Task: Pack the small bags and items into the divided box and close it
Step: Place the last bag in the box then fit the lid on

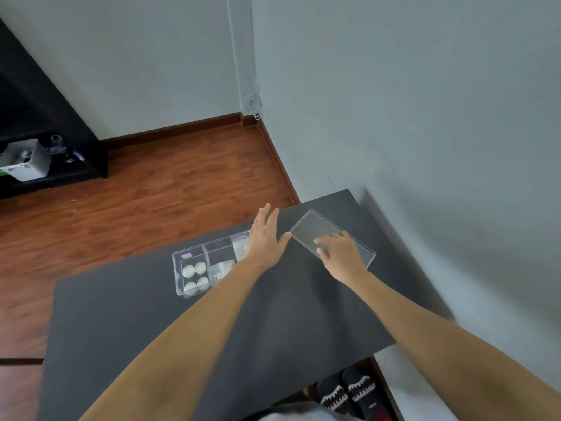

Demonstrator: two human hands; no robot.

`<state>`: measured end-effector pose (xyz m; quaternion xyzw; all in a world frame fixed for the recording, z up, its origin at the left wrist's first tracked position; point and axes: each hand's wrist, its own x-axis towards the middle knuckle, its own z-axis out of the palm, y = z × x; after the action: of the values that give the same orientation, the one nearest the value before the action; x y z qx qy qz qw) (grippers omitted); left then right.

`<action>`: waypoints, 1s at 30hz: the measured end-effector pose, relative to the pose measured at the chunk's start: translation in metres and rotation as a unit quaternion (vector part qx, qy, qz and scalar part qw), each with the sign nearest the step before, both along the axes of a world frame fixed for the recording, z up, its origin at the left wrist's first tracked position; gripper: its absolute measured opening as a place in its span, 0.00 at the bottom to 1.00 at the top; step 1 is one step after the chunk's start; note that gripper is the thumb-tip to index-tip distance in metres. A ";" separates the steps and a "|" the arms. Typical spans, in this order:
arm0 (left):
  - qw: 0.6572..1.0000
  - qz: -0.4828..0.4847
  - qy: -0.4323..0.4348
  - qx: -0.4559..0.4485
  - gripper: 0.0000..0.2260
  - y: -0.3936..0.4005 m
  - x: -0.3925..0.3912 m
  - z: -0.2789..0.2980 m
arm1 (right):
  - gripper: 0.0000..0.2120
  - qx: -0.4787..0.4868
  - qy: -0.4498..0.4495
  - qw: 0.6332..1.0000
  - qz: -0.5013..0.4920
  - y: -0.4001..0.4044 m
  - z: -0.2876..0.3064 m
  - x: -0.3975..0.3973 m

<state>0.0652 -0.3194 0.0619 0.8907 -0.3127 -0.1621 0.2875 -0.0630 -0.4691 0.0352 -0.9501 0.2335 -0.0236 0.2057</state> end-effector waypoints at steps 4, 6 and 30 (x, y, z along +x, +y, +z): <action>0.996 -0.059 0.054 0.032 0.27 -0.034 -0.004 -0.016 | 0.12 0.027 0.002 0.997 -0.071 -0.017 -0.012 -0.037; 0.994 -0.058 0.080 0.054 0.27 -0.046 -0.002 -0.024 | 0.12 0.025 0.011 0.994 -0.105 -0.022 -0.017 -0.050; 0.994 0.050 0.100 0.003 0.08 -0.064 0.020 -0.021 | 0.28 0.220 -0.081 0.910 -0.342 -0.038 -0.011 -0.061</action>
<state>0.0856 -0.3833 0.0414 0.8853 -0.2369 -0.2371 0.3223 -0.1241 -0.5073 0.0237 -0.7374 0.5262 -0.1176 0.4070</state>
